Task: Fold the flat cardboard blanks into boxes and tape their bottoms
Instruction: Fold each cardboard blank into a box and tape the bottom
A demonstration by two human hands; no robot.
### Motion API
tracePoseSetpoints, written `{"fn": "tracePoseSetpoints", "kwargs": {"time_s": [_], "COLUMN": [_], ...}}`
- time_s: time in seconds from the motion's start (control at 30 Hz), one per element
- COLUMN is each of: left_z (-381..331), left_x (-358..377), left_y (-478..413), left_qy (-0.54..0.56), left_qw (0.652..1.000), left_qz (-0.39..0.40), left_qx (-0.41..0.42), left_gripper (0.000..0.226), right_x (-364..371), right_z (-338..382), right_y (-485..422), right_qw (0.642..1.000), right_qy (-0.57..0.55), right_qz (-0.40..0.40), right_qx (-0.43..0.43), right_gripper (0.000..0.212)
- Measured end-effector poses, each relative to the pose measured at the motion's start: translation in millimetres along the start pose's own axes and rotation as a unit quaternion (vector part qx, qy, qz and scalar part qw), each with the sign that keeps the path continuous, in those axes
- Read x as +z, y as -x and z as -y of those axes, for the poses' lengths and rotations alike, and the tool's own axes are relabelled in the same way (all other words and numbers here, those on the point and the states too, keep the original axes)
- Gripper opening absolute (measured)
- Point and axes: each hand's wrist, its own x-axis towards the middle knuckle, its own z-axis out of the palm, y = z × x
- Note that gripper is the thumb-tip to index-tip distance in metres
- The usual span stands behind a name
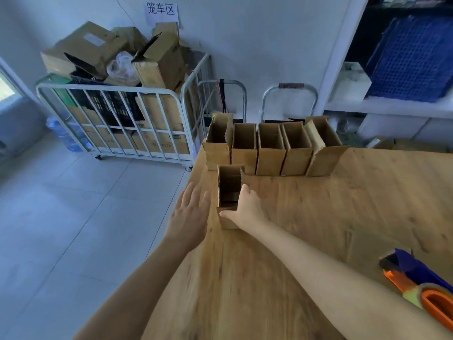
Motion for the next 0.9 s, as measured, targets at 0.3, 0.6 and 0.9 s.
{"fn": "tracePoseSetpoints", "kwargs": {"time_s": [0.3,0.6,0.9], "left_z": [24.3,18.3,-101.3], "left_x": [13.6,9.4,-24.5], "left_y": [-27.4,-12.2,13.8], "left_qy": [0.026,0.08,0.093], "left_qw": [1.0,0.996,0.987], "left_qz": [-0.017,-0.026,0.02], "left_qx": [-0.004,0.002,0.126], "left_gripper": [0.072,0.065,0.072], "right_x": [25.3,3.9,-79.0], "right_z": [24.5,22.2,-83.8], "right_y": [-40.2,-24.0,76.3], "right_qw": [0.999,0.999,0.997], "right_qy": [-0.049,-0.031,0.036], "right_qz": [-0.008,0.011,-0.022], "right_qx": [0.011,0.001,0.071], "right_gripper": [0.069,0.083,0.069]}}
